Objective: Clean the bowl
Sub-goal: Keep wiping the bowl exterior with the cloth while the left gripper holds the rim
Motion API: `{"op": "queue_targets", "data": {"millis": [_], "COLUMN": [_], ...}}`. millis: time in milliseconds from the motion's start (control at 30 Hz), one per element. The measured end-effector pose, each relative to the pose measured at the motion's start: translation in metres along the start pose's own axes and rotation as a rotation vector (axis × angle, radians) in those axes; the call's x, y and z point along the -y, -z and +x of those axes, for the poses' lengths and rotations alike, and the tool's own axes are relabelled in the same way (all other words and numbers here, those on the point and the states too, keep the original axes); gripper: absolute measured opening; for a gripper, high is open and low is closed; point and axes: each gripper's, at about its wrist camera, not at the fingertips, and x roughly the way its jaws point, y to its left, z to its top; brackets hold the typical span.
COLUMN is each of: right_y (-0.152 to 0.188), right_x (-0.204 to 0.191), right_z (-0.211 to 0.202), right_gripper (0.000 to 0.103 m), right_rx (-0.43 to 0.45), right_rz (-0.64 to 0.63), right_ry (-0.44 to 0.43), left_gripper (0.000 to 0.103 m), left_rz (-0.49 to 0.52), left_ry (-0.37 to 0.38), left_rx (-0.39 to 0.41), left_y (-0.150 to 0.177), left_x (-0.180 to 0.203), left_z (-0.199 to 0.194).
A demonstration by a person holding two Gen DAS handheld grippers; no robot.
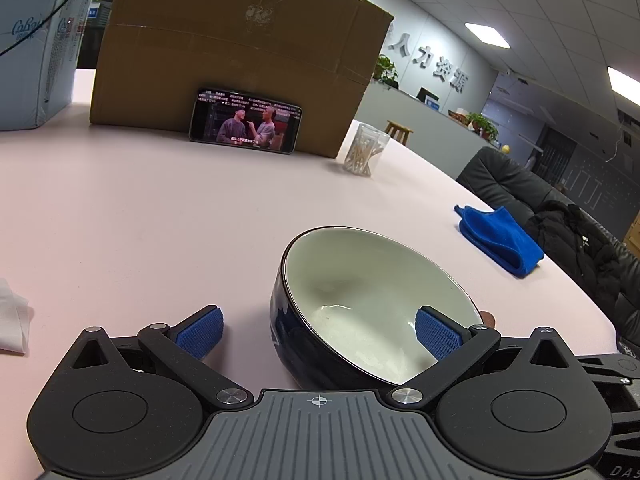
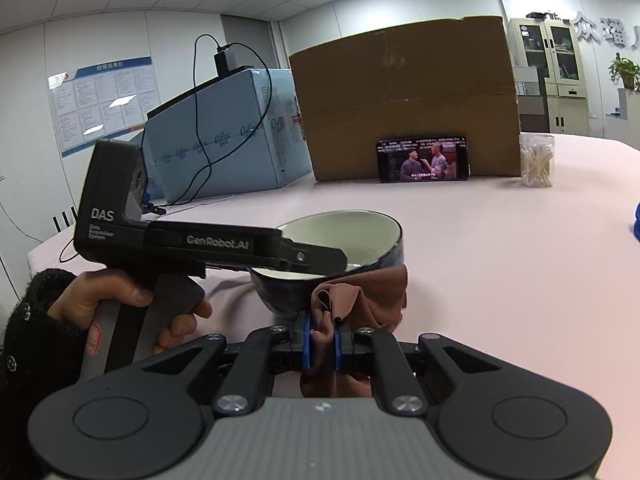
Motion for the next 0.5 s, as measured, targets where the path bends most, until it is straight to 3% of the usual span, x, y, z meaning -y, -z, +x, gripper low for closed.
{"op": "queue_targets", "data": {"millis": [200, 500], "right_y": [-0.005, -0.001], "right_x": [-0.003, -0.008], "right_z": [-0.004, 0.01], "right_gripper": [0.013, 0.014], "right_rx": [0.025, -0.029], "right_rz": [-0.002, -0.008], "right_ry": [-0.01, -0.026], "left_gripper": [0.103, 0.103], "left_rz": [0.002, 0.004], "left_ry": [-0.002, -0.003], "left_rx": [-0.001, -0.001], "left_y": [0.0, 0.0], "left_x": [0.001, 0.001], "left_z": [0.001, -0.001]}}
